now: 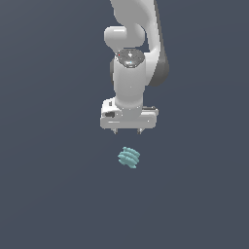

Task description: Pick up the object and move it to a goal position.

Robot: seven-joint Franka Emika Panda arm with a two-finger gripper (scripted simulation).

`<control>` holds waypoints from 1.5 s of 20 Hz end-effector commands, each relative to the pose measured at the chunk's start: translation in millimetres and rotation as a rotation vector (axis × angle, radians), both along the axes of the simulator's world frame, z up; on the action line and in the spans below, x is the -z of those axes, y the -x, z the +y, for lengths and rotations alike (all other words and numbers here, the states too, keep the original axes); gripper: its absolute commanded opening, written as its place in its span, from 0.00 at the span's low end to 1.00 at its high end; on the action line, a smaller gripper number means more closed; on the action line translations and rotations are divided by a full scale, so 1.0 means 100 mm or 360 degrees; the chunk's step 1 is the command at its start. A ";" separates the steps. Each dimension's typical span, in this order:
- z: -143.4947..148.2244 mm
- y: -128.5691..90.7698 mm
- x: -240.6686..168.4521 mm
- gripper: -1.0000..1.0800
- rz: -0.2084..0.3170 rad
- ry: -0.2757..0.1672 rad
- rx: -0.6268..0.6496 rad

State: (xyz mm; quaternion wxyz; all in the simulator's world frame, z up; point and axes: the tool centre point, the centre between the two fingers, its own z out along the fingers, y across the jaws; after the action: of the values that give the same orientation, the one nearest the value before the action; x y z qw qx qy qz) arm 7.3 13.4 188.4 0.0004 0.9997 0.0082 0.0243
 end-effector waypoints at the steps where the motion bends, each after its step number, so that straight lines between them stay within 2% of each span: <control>1: 0.00 0.00 0.00 0.96 0.0000 0.0000 0.0000; 12: 0.27 0.07 0.03 0.96 0.0045 0.0006 -0.0118; 21: 0.25 0.05 0.05 0.96 0.0044 0.0009 -0.0169; 30: 0.23 -0.03 0.13 0.96 0.0052 0.0022 -0.0390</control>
State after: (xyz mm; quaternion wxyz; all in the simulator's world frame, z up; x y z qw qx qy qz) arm 8.6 37.2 177.4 0.0037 0.9932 0.1160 0.0085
